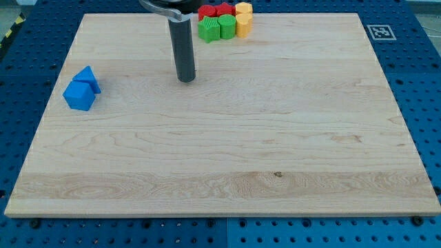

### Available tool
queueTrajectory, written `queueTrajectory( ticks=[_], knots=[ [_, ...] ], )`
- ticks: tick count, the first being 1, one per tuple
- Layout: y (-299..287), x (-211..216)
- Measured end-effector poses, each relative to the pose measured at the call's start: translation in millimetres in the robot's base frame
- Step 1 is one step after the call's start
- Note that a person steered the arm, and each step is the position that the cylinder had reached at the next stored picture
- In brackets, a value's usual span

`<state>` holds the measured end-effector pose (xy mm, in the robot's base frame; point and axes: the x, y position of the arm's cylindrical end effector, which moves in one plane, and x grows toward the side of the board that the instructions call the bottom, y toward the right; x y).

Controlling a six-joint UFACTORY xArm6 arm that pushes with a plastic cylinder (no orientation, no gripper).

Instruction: Point your arm to the bottom right of the yellow heart

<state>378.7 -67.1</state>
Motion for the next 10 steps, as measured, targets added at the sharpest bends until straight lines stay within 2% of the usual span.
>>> queueTrajectory(
  ticks=[3, 6, 7, 8, 10],
  knots=[
    [9, 0],
    [120, -1],
    [153, -13],
    [163, -40],
    [163, -49]
  ],
)
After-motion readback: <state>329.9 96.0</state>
